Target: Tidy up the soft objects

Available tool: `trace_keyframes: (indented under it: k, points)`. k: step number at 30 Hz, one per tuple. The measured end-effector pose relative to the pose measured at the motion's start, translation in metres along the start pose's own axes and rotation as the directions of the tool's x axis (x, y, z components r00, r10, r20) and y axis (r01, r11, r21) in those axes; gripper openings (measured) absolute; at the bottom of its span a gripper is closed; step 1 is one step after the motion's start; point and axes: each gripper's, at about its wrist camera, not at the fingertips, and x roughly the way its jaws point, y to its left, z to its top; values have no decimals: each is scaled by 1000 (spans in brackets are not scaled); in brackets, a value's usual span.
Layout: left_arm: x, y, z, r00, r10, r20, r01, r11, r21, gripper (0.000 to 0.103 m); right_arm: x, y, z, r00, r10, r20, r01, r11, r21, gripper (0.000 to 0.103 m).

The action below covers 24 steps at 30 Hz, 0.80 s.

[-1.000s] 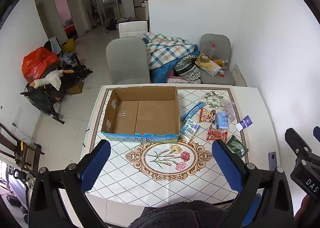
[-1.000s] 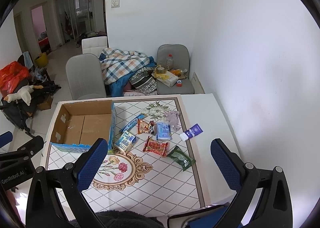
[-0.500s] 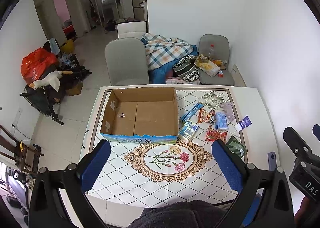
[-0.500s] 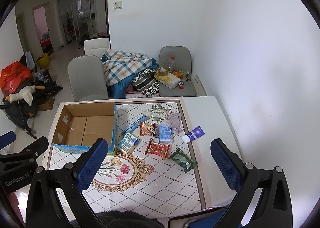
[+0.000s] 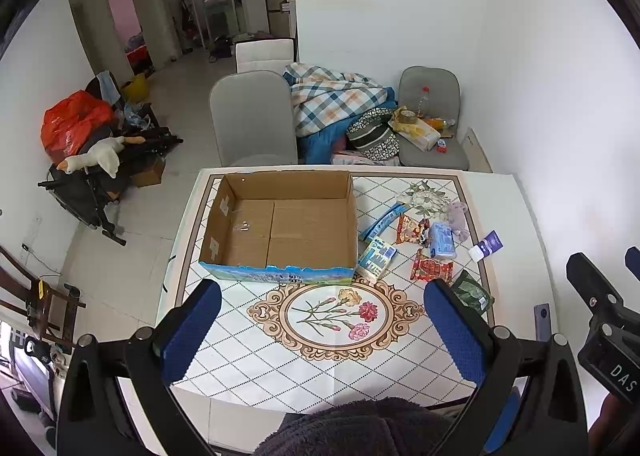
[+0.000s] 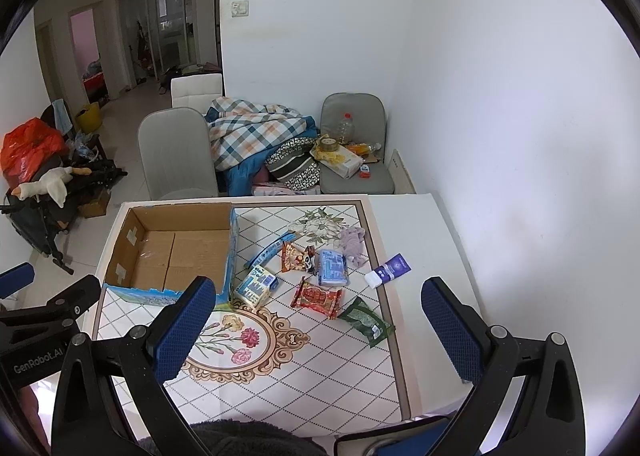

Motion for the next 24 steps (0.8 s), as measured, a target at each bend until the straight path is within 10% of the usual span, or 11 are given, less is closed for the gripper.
trace_keyframes:
  k: [24]
  points:
    - [-5,10,-4,1000,-2,19,2,1000,-9,103,2,4,-7,1000,-12,3,12,1000,1,103]
